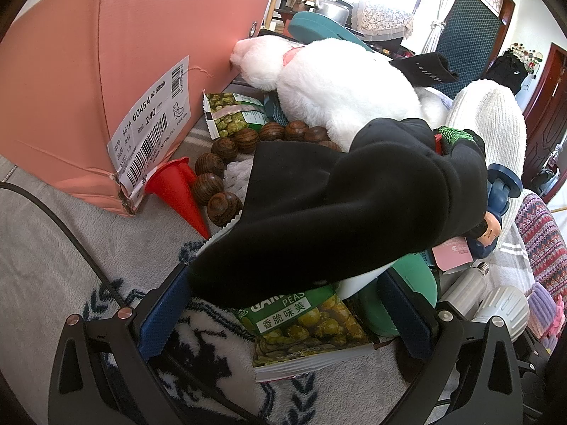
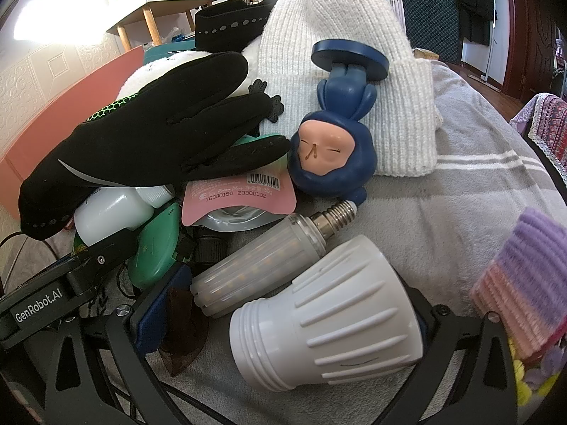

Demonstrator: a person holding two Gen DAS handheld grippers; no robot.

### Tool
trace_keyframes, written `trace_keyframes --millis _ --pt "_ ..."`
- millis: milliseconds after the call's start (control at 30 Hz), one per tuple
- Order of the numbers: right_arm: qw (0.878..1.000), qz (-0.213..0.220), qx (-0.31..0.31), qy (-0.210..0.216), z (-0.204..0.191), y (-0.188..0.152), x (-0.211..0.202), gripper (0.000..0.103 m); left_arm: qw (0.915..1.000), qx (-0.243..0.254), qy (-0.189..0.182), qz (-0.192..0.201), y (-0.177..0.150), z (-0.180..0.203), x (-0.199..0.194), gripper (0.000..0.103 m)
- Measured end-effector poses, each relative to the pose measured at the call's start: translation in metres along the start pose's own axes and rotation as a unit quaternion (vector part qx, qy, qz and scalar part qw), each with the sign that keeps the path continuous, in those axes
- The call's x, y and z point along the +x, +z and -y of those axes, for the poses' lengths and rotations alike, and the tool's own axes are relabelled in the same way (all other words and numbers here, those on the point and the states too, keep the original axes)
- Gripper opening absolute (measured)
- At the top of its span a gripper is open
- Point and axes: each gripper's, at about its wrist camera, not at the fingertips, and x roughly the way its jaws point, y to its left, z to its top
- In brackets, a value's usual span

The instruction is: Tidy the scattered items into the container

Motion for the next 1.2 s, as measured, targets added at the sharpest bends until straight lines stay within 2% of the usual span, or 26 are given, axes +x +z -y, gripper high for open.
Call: trace_keyframes --millis 667,900,1200 --pt "1.0 0.0 0.0 0.0 0.0001 0.0001 0.0 0.103 1.0 0.0 0.001 0.0 0.0 0.0002 -0.0001 0.103" --pt "1.0 -0.011 -0.013 -0.022 -0.0073 -0.0011 0.0039 0.103 1.0 0.001 0.002 -0.002 -0.0018 0.0002 -0.0018 0.103" --pt "1.0 -0.01 -0.014 -0.023 -0.0082 -0.0008 0.0056 0.103 1.0 0.001 0.002 -0.002 -0.0017 0.0003 -0.0017 0.103"
